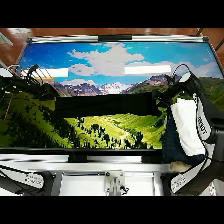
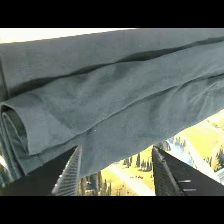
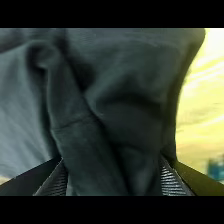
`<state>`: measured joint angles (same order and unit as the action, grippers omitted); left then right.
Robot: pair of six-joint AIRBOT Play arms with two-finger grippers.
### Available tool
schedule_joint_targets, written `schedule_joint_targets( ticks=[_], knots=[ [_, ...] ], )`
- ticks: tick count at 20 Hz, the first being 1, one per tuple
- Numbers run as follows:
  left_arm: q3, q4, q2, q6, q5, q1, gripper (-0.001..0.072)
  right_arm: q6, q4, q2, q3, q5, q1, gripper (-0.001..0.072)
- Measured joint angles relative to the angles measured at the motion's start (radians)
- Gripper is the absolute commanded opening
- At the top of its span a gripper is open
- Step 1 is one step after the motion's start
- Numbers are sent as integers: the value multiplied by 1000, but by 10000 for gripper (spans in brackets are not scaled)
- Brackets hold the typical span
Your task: Fold the shirts.
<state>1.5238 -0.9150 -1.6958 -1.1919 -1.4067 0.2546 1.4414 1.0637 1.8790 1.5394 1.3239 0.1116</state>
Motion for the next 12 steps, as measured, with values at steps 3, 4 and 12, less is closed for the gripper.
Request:
schedule_joint_targets(
  ticks=[3, 4, 12],
  knots=[
    [0, 0, 0, 0, 0, -1, 524, 11, -28, 39, -1, 6, -1, 122],
    [0, 0, 0, 0, 0, -2, 524, 13, -37, 46, -2, 6, -1, 59],
    [1, 47, 0, -48, 24, -71, 246, -6, -72, -60, 32, 34, 13, 60]
  ],
)
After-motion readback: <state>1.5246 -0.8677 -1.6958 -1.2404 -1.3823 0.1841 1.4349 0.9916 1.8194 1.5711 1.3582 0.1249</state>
